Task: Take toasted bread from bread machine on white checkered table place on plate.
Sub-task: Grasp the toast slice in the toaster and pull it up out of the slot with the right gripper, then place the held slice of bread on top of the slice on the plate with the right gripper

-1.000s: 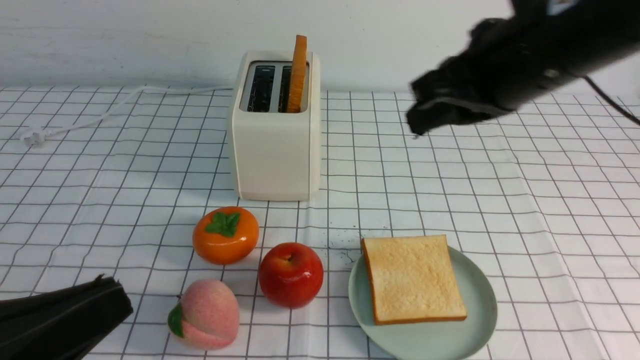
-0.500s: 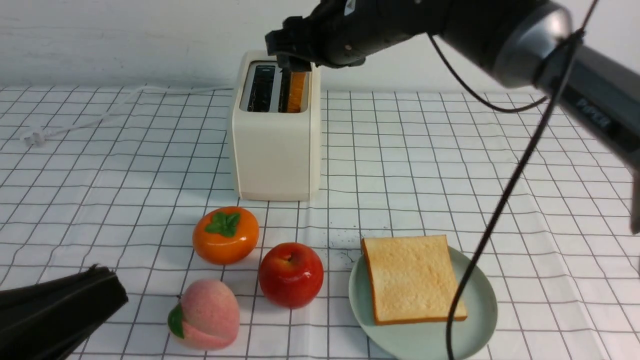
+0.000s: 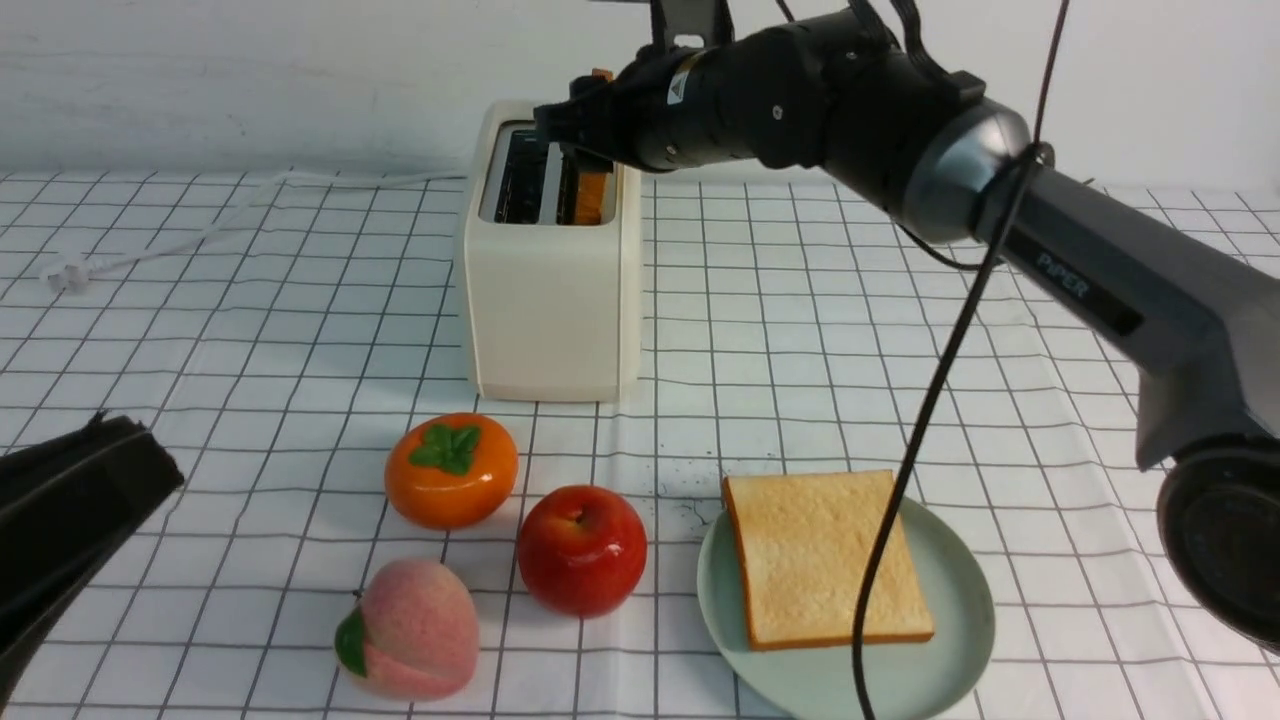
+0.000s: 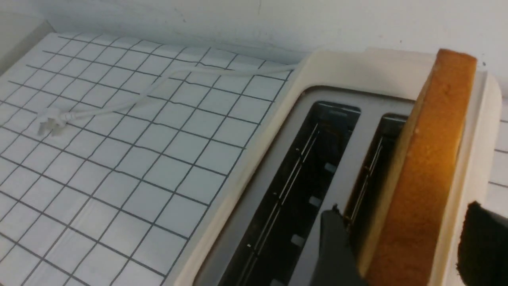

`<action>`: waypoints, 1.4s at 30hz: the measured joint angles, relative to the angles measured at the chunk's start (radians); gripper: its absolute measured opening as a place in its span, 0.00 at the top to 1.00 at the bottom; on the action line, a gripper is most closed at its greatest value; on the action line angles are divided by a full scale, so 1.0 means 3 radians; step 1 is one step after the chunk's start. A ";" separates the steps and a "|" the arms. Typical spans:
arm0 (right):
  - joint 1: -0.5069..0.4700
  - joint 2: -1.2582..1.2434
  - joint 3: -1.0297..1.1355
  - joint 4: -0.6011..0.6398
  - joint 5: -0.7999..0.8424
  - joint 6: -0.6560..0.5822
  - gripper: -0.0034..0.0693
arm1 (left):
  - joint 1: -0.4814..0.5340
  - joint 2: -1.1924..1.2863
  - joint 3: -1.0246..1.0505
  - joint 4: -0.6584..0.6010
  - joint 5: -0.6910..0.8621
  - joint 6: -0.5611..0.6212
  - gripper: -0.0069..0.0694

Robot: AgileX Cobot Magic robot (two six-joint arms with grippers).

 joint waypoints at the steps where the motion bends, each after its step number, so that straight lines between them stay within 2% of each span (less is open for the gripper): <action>1: 0.0000 0.0019 0.0000 0.0000 -0.0004 0.0003 0.39 | 0.0000 0.0000 0.0000 0.0000 -0.0016 0.0009 0.93; 5: 0.0003 0.0083 0.0000 0.0000 -0.0015 0.0014 0.39 | 0.0000 0.0000 0.0000 -0.0003 -0.0038 0.0019 0.93; 10: -0.0005 0.0115 0.0000 -0.0075 -0.0114 0.0014 0.46 | 0.0000 0.0000 0.0000 -0.0007 -0.0041 0.0019 0.93; 12: -0.0017 0.0115 0.0000 -0.0075 -0.0142 0.0014 0.52 | 0.0000 0.0000 0.0000 -0.0007 -0.0041 0.0019 0.93; 17: -0.0046 0.0121 0.0000 -0.0061 -0.0150 0.0048 0.74 | 0.0000 0.0000 0.0000 -0.0007 -0.0041 0.0019 0.93; 18: -0.0045 0.0121 0.0000 -0.0062 -0.0150 0.0046 0.74 | 0.0000 0.0000 0.0000 -0.0007 -0.0041 0.0019 0.93; 19: -0.0054 0.0121 0.0000 -0.0062 -0.0158 0.0096 0.79 | 0.0000 0.0000 0.0000 -0.0007 -0.0041 0.0019 0.93; 37: -0.0088 -0.0327 0.0000 -0.0085 0.0050 0.0101 0.79 | 0.0000 0.0000 0.0000 -0.0007 -0.0045 0.0019 0.93; 42: -0.0087 -0.0690 0.0000 0.0115 0.0290 -0.0238 0.79 | 0.0000 0.0000 0.0000 -0.0007 -0.0052 0.0019 0.93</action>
